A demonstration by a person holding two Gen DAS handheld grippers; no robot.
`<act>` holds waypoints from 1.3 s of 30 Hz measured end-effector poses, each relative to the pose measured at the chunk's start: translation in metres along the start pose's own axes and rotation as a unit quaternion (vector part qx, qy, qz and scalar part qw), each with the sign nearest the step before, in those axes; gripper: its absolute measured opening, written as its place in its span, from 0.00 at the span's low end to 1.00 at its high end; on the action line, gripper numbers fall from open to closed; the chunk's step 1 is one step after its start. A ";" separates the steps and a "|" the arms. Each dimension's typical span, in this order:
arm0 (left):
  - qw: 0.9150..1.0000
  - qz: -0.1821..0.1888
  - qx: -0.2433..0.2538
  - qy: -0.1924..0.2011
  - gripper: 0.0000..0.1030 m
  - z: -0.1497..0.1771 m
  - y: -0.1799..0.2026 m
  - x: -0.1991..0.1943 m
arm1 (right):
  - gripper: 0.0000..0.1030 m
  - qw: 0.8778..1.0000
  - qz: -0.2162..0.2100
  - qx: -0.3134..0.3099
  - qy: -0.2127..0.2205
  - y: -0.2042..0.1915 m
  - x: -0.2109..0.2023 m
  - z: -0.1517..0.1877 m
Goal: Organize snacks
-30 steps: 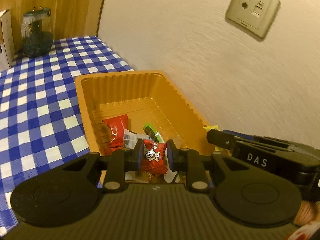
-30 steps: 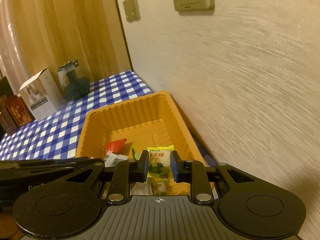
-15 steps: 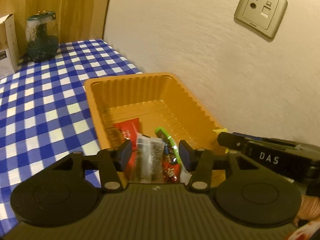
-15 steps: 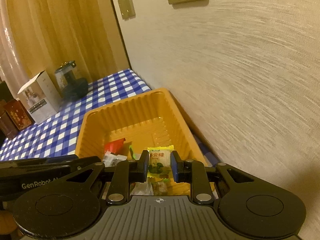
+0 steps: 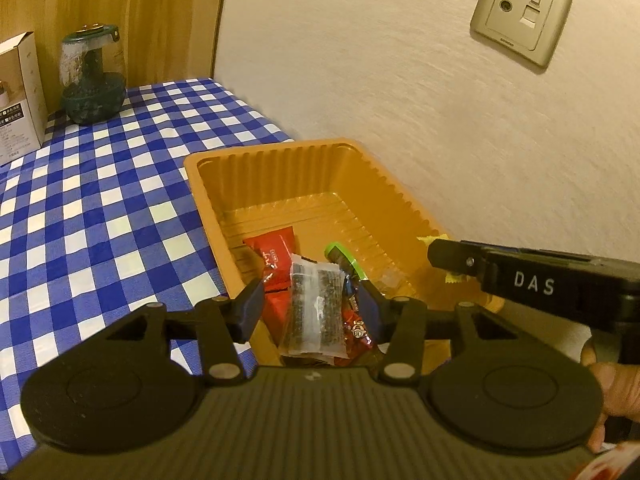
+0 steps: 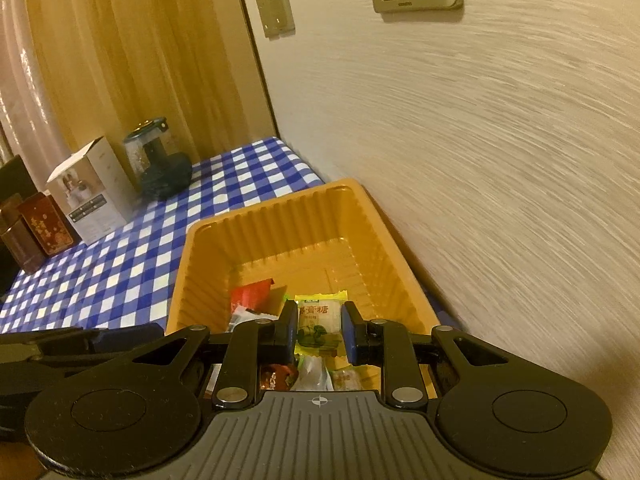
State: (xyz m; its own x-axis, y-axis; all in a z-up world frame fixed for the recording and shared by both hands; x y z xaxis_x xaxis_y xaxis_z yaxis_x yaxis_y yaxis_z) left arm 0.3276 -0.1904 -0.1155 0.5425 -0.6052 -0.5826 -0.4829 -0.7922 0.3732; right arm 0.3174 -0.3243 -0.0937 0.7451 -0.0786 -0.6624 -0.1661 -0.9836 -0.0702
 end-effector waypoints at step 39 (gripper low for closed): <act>0.993 -0.103 -0.039 0.049 1.00 0.051 0.018 -0.158 | 0.74 0.999 -0.028 0.013 -0.009 -0.005 -0.125 0.031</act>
State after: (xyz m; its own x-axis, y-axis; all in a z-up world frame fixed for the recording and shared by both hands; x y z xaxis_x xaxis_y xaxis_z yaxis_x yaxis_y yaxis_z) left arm 0.1977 -0.1052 -0.0538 0.6908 -0.4308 -0.5807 -0.3019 -0.9016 0.3098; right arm 0.2050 -0.3049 -0.0337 0.7414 -0.0201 -0.6708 -0.1416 -0.9817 -0.1270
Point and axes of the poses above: each gripper's, at about its wrist camera, not at the fingertips, and x roughly the way its jaws point, y to its right, z to its underside, the point moved 10 cm from there along x, roughly the way its jaws point, and after that the axes turned 15 degrees about z, right-handed, at the moved point
